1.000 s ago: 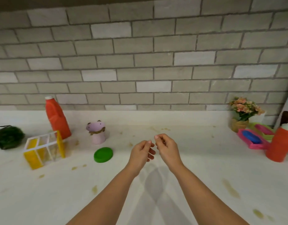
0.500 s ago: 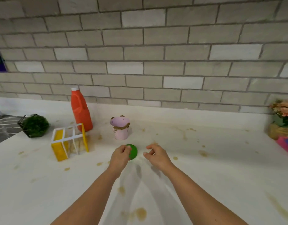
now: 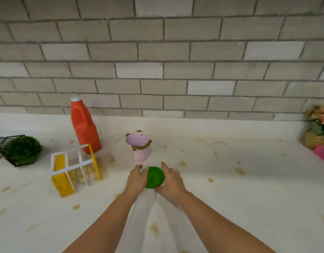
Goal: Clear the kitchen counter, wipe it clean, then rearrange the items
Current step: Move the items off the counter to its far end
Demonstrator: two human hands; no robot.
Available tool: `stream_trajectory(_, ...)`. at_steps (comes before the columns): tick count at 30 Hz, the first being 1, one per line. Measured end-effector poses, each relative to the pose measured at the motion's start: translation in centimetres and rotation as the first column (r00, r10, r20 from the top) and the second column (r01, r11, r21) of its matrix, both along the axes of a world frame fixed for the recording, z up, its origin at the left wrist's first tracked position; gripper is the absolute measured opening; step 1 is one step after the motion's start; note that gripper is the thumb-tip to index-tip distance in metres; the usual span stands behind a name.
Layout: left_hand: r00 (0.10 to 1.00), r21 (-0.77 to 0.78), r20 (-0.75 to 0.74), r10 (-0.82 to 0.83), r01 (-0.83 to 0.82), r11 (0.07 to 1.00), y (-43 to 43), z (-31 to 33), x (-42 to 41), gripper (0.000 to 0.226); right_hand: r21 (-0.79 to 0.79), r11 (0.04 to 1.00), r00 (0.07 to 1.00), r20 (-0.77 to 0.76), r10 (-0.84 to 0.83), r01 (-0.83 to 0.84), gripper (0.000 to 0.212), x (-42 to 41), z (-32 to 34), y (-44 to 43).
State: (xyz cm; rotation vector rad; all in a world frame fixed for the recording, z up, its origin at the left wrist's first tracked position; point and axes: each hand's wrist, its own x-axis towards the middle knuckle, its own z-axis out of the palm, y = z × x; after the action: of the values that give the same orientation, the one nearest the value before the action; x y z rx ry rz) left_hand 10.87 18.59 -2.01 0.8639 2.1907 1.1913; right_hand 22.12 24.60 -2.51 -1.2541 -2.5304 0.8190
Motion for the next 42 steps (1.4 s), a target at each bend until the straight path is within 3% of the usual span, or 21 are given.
stream_trajectory(5,0.998,-0.045,0.039,-0.055,0.057,0.997,0.8,-0.5,-0.6,0.045,0.051,0.998,0.999,0.007,-0.037,0.037,0.091,-1.0,-0.4,-0.3)
stream_trajectory(14,0.986,0.086,0.078,-0.145,0.138,0.987,4.4,1.6,3.0,0.037,-0.021,0.98,0.939,-0.281,-0.196,0.198,0.092,3.8,0.6,0.4)
stream_trajectory(23,0.921,0.227,0.188,-0.341,0.297,0.928,8.9,4.2,15.7,0.029,-0.022,0.919,0.852,-0.366,-0.374,0.394,0.092,17.1,4.2,2.7)
stream_trajectory(29,0.881,0.285,0.211,-0.424,0.359,0.889,12.5,5.7,26.9,0.021,0.052,0.861,0.802,-0.398,-0.446,0.505,0.07,28.3,6.0,4.9)
stream_trajectory(33,0.823,0.318,0.316,-0.471,0.376,0.87,14.7,5.8,34.0,0.026,0.054,0.81,0.75,-0.418,-0.513,0.584,0.053,35.2,5.9,6.2)
stream_trajectory(42,0.609,0.331,0.626,-0.486,0.357,0.874,18.8,5.8,43.5,0.041,0.051,0.761,0.696,-0.449,-0.561,0.646,0.05,44.4,4.7,10.5)
